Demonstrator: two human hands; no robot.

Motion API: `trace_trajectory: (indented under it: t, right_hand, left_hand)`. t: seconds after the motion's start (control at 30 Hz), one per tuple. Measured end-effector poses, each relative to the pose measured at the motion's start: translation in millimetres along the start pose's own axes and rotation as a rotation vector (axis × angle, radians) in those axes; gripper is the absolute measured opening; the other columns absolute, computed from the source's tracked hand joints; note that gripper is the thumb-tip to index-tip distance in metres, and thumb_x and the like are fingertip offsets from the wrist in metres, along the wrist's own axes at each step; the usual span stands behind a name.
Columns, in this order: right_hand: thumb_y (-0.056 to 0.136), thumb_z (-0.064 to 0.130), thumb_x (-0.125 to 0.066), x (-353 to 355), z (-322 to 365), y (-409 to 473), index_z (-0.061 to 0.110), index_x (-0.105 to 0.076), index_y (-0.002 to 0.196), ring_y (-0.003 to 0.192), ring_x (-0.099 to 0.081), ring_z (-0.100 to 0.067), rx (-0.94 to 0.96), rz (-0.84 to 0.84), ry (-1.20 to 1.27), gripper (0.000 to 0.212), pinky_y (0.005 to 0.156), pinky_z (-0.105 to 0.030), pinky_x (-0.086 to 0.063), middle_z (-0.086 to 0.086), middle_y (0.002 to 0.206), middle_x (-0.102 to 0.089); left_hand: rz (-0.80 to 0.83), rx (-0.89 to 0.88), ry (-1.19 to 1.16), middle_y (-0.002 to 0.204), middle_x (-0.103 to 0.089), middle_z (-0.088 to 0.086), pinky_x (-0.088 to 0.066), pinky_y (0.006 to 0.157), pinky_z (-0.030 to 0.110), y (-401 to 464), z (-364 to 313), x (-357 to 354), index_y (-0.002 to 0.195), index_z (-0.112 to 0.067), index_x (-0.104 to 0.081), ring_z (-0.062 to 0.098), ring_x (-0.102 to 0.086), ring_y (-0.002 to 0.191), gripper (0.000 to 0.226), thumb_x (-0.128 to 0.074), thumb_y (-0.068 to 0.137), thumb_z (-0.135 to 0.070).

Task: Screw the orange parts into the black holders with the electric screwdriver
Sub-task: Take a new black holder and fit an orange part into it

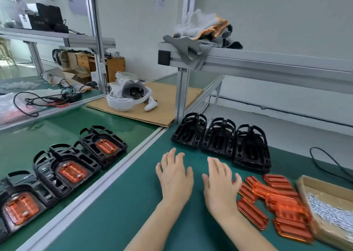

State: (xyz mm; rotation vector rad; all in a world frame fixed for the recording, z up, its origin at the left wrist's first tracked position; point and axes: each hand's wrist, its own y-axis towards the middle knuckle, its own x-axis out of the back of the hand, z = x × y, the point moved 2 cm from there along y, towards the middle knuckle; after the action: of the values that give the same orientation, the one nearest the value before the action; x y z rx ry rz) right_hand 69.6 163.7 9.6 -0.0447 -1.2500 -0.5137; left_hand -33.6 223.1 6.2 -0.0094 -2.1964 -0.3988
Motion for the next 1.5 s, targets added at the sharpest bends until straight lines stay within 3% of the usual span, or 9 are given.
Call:
trace_trajectory:
  t: [0.27, 0.4, 0.57, 0.8, 0.97, 1.23, 1.5]
  right_hand:
    - [0.103, 0.03, -0.035, 33, -68, 1, 0.027, -0.018, 0.151, 0.145, -0.013, -0.01, -0.138, -0.038, -0.11, 0.051, 0.114, -0.046, -0.007, 0.013, 0.157, -0.015]
    - [0.104, 0.028, -0.034, 45, -93, 11, 0.024, -0.019, 0.152, 0.146, -0.012, -0.012, -0.194, -0.033, -0.125, 0.05, 0.116, -0.05, -0.007, 0.009, 0.159, -0.016]
    - [0.103, 0.024, -0.035, 48, -114, 21, 0.022, -0.017, 0.152, 0.147, -0.009, -0.014, -0.201, -0.005, -0.182, 0.052, 0.116, -0.055, -0.002, 0.007, 0.16, -0.013]
    - [0.103, 0.025, -0.037, 42, -122, 32, 0.028, -0.016, 0.152, 0.148, -0.006, -0.021, -0.21, -0.021, -0.161, 0.054, 0.116, -0.055, -0.001, 0.0, 0.161, -0.01]
    - [0.104, 0.029, -0.034, 43, -125, 58, 0.025, -0.019, 0.152, 0.148, -0.008, -0.029, -0.305, -0.001, -0.143, 0.051, 0.116, -0.056, -0.002, -0.01, 0.161, -0.009]
    - [0.104, 0.034, -0.03, 32, -128, 71, 0.026, -0.024, 0.151, 0.147, -0.012, -0.03, -0.366, 0.072, -0.103, 0.048, 0.116, -0.056, -0.002, -0.014, 0.159, -0.014]
    - [0.105, 0.028, -0.031, 28, -130, 69, 0.019, -0.024, 0.151, 0.148, -0.012, -0.025, -0.328, -0.007, -0.07, 0.048, 0.117, -0.052, -0.003, -0.011, 0.159, -0.016]
  left_hand:
    - [0.071, -0.409, 0.001, 0.14, -0.043, -0.012, -0.012, 0.11, 0.03, 18, -72, -47, 0.132, -0.026, -0.049, 0.012, -0.026, 0.135, 0.039, -0.049, 0.093, -0.021]
    - [0.105, -0.504, -0.01, 0.137, -0.048, -0.009, -0.018, 0.107, 0.03, 27, -99, -67, 0.132, -0.027, -0.051, 0.015, -0.034, 0.131, 0.043, -0.052, 0.09, -0.017]
    - [0.083, -0.703, 0.251, 0.143, -0.042, -0.005, -0.013, 0.112, 0.035, 38, -116, -87, 0.137, -0.026, -0.046, 0.02, -0.029, 0.135, 0.048, -0.052, 0.09, -0.015]
    - [0.084, -0.708, 0.351, 0.153, -0.026, 0.003, -0.023, 0.109, 0.039, 54, -124, -103, 0.137, -0.028, -0.043, 0.026, -0.031, 0.134, 0.056, -0.06, 0.086, -0.013]
    - [0.114, -0.666, 0.32, 0.151, -0.029, 0.003, -0.032, 0.104, 0.037, 56, -125, -107, 0.133, -0.025, -0.05, 0.027, -0.037, 0.13, 0.05, -0.06, 0.086, -0.01]
    - [0.074, -0.626, 0.249, 0.149, -0.035, 0.001, -0.026, 0.108, 0.036, 55, -127, -113, 0.128, -0.022, -0.056, 0.023, -0.041, 0.127, 0.042, -0.058, 0.087, -0.011]
    - [0.056, -0.582, 0.113, 0.147, -0.04, 0.0, -0.023, 0.108, 0.031, 56, -124, -115, 0.124, -0.017, -0.062, 0.021, -0.037, 0.131, 0.042, -0.051, 0.087, 0.001]
